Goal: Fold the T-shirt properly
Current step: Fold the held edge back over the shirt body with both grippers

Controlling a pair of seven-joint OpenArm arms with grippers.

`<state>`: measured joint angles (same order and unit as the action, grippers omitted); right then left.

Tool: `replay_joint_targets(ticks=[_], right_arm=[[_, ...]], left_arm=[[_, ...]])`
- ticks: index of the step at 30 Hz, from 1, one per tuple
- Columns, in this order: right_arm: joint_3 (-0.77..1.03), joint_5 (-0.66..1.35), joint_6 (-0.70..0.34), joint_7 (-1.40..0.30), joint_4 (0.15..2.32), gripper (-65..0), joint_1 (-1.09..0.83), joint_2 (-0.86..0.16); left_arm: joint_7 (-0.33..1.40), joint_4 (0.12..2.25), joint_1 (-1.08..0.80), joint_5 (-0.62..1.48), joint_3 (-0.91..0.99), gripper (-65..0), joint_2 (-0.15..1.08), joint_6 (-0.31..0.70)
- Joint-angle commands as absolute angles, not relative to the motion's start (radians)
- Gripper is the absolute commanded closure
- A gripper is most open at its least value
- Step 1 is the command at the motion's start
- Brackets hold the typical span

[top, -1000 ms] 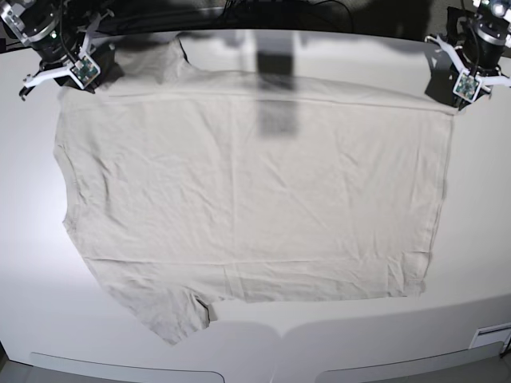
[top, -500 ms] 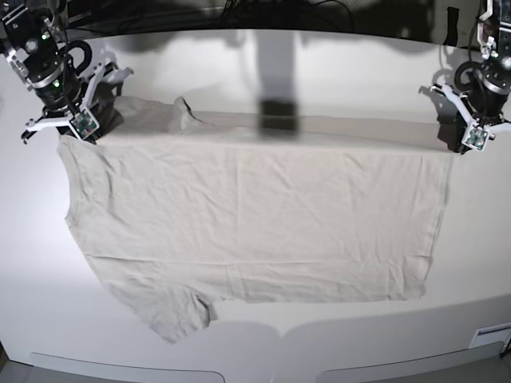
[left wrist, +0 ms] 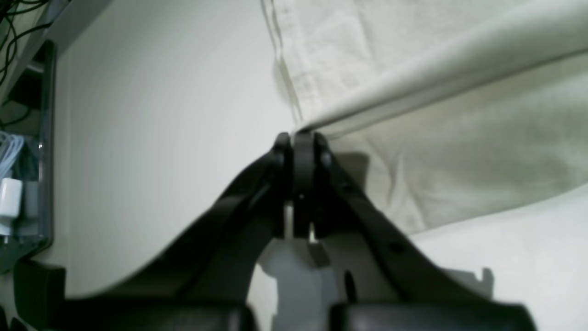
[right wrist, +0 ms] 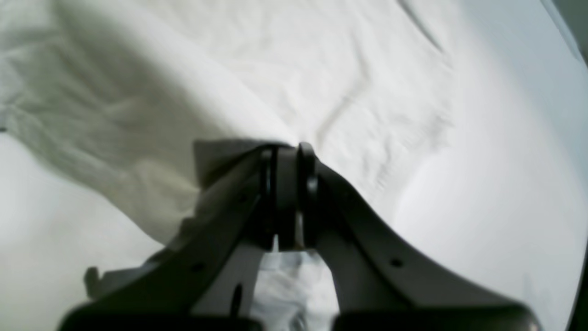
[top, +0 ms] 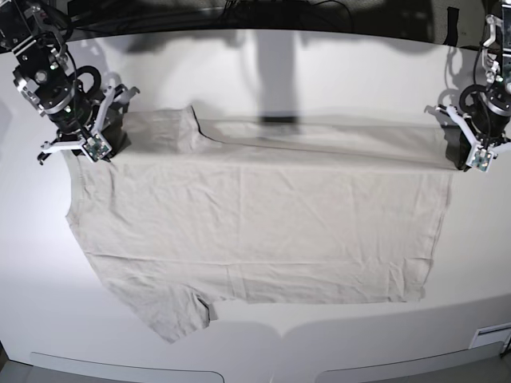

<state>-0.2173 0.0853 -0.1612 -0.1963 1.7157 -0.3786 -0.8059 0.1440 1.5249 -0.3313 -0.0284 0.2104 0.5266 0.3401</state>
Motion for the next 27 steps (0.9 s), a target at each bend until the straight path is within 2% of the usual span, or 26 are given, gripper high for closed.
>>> replay_joint_targets(ticks=[1, 5, 16, 20, 27], right_arm=[[-0.228, 0.082, -0.144, -0.191, 1.718, 0.0, -0.345, -0.817], [-0.263, 0.083, -0.143, -0.219, 1.672, 0.0, -0.26, -0.79], [-0.262, 0.091, -0.144, -0.218, 1.599, 0.0, -0.189, -0.778], [-0.262, 0.092, -0.192, -0.218, 1.598, 0.0, -0.166, -0.778], [-0.263, 0.143, -0.195, -0.215, 1.552, 0.0, -0.127, -0.775]], left_arm=[[0.13, 1.538, -0.327, -0.025, 0.221, 0.0, 0.546, 0.323], [0.13, 1.538, -0.327, -0.025, 0.221, 0.0, 0.546, 0.324], [0.105, 1.537, -0.288, -0.025, 0.221, 0.0, 0.545, 0.327], [0.118, 1.531, -0.277, -0.025, 0.22, 0.0, 0.543, 0.33], [0.091, 1.472, -0.277, -0.025, 0.22, 0.0, 0.543, 0.33]])
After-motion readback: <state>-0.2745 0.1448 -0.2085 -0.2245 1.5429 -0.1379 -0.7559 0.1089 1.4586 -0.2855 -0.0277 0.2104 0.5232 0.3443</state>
